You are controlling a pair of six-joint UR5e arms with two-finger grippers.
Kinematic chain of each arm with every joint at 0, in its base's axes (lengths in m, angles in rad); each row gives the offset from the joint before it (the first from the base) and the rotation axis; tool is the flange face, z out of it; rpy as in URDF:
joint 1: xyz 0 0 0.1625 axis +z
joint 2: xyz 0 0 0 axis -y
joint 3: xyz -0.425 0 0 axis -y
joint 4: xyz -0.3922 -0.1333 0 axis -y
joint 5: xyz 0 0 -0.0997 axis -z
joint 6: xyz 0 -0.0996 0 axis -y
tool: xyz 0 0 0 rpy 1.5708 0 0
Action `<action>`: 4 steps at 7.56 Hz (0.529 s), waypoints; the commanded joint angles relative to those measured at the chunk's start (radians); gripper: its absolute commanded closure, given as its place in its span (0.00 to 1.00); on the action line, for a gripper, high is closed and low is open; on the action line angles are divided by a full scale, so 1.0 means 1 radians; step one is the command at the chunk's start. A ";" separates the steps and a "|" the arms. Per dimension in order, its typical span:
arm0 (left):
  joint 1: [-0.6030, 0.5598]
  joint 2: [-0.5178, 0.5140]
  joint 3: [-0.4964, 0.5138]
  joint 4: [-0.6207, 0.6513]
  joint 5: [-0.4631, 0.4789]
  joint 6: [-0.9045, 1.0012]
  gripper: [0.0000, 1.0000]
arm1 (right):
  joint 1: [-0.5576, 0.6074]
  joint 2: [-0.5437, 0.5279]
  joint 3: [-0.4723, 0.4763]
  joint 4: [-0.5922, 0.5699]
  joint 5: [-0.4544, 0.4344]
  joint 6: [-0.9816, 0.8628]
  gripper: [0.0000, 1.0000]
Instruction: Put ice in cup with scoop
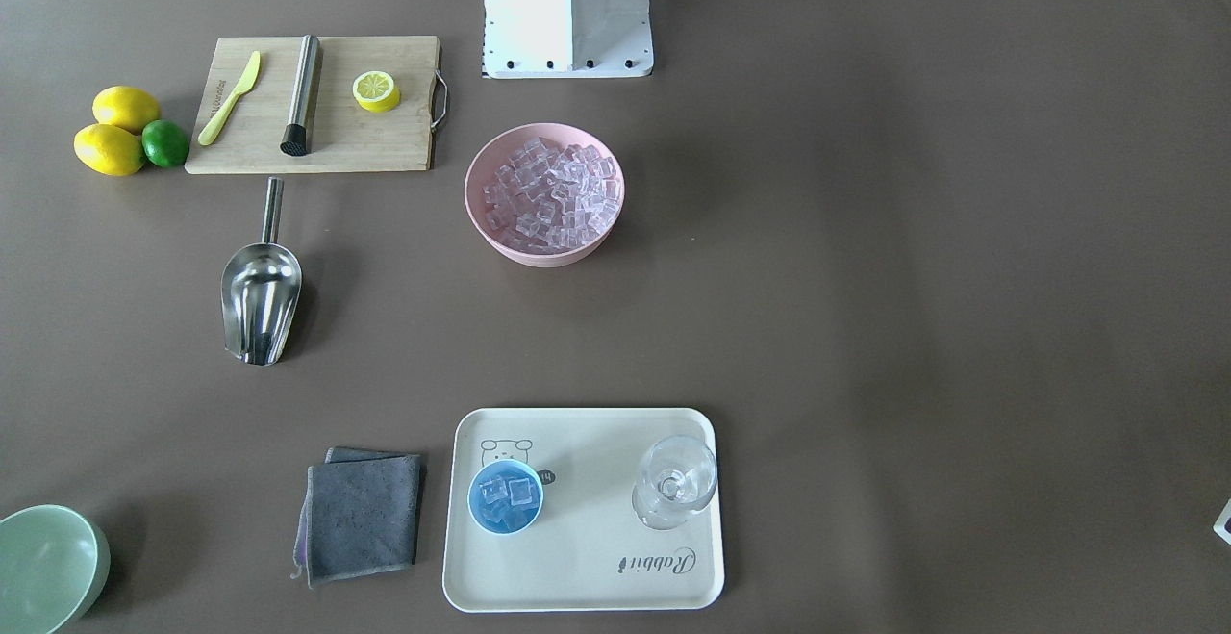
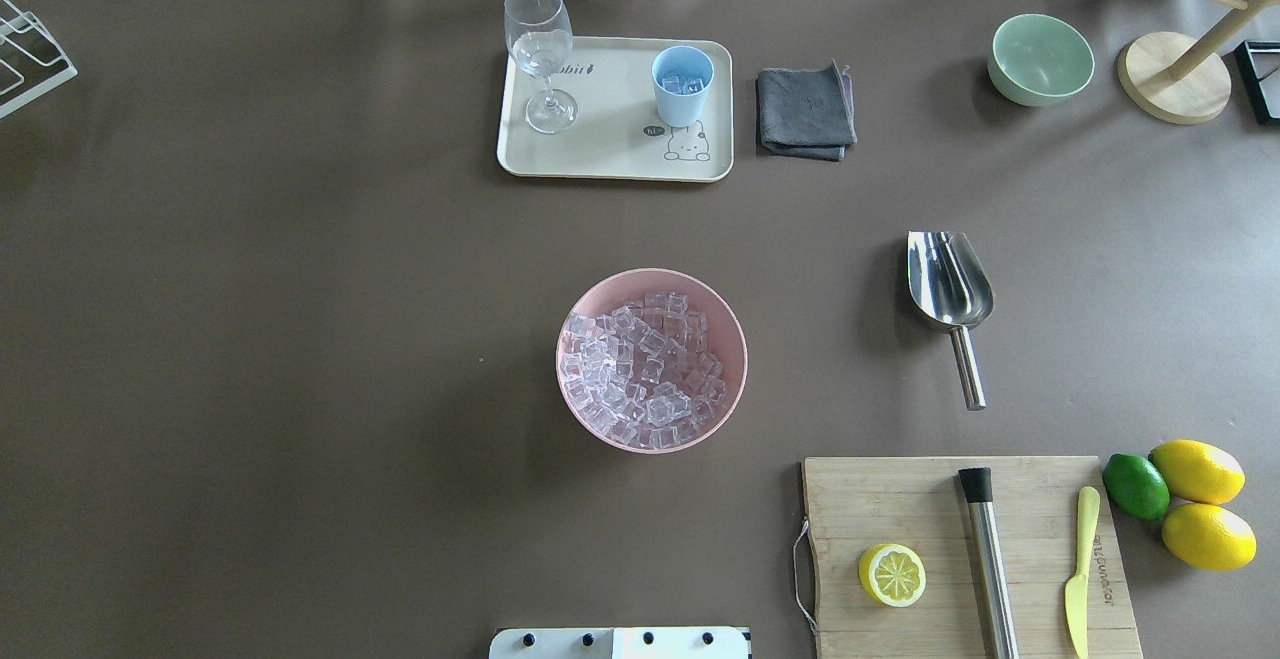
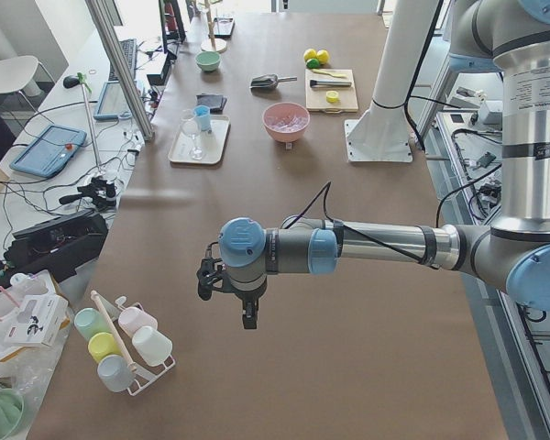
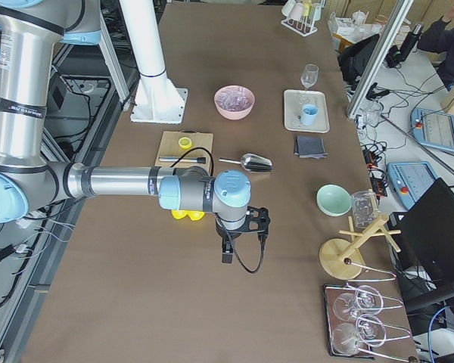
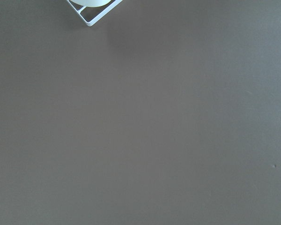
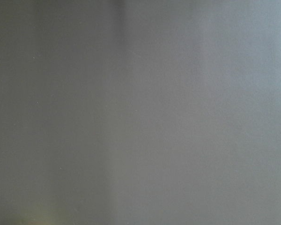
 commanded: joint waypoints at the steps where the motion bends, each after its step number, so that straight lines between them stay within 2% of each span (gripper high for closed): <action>1: 0.000 0.000 0.001 0.000 0.000 0.001 0.01 | -0.001 -0.001 -0.011 0.003 0.001 -0.002 0.01; 4: -0.008 0.003 -0.003 -0.004 -0.009 0.001 0.01 | -0.001 -0.001 -0.011 0.005 -0.004 -0.005 0.00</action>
